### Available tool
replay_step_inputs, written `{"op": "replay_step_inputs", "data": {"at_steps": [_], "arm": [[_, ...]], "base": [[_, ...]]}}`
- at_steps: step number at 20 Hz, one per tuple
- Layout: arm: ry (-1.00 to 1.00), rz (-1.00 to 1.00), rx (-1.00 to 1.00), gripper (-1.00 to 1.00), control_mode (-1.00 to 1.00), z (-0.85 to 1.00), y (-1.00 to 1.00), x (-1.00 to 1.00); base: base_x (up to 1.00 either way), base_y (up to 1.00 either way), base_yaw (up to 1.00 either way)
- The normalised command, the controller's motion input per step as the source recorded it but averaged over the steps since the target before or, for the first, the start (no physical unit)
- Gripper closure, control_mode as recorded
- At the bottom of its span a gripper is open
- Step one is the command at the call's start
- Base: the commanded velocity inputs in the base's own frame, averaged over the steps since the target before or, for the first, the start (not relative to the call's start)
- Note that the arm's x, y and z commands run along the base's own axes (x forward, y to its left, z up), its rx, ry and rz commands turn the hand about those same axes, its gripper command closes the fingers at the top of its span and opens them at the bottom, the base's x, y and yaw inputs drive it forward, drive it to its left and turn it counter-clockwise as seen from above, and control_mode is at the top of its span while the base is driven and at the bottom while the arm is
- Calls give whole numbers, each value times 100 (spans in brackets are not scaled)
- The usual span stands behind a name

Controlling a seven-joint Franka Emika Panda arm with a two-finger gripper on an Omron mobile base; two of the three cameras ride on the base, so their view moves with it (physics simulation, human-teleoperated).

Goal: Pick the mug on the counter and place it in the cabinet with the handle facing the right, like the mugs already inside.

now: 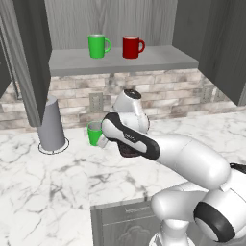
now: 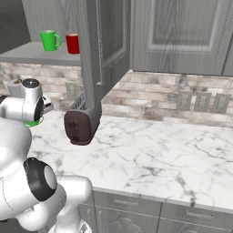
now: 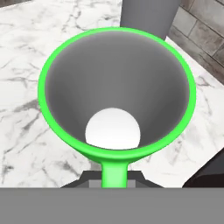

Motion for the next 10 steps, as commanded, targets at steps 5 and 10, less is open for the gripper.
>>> {"op": "replay_step_inputs", "data": {"at_steps": [5, 10], "arm": [[0, 13, -1, 100, -100, 32, -6, 0], [0, 10, -1, 100, -100, 34, -1, 0]], "base": [[0, 0, 0], [0, 0, 0]]}}
